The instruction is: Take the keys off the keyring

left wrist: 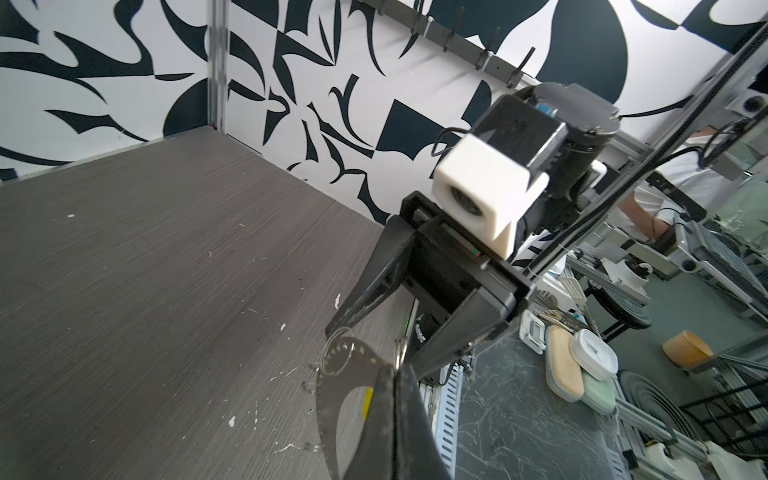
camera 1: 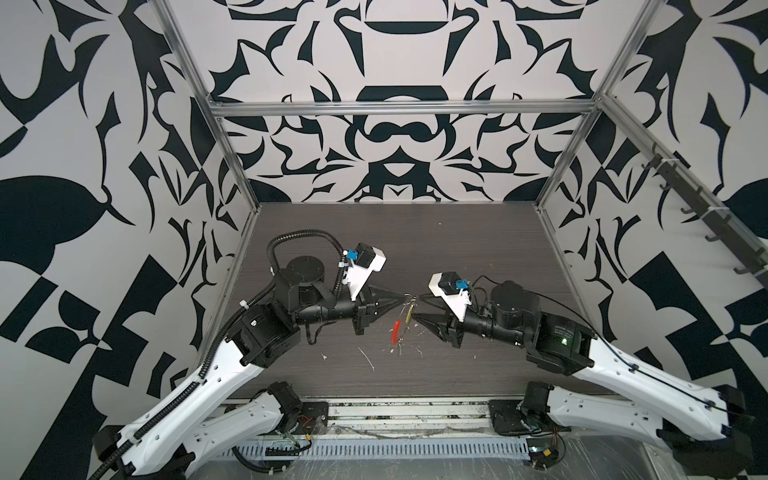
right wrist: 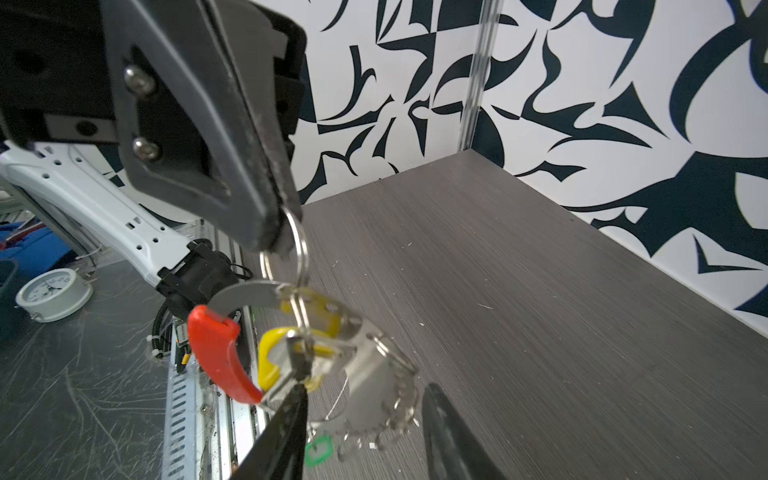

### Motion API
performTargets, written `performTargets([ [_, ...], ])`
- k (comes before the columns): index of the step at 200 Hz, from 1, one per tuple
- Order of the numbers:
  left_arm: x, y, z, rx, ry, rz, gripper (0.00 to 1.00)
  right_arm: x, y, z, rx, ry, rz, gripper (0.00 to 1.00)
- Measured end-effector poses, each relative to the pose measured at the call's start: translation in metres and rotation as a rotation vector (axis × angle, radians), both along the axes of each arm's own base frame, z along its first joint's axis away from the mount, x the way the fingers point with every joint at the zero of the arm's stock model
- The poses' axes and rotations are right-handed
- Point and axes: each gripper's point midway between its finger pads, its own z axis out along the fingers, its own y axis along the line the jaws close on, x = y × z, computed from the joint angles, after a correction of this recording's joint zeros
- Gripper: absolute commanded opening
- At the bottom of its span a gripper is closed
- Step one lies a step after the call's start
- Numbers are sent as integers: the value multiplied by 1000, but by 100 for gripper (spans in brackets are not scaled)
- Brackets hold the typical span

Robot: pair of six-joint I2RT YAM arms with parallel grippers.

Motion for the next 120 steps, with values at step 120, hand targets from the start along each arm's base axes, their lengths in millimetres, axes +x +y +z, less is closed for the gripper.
performTargets([
  [120, -10, -7, 11, -49, 4, -80, 0, -10, 0, 24, 142, -35, 45, 48],
])
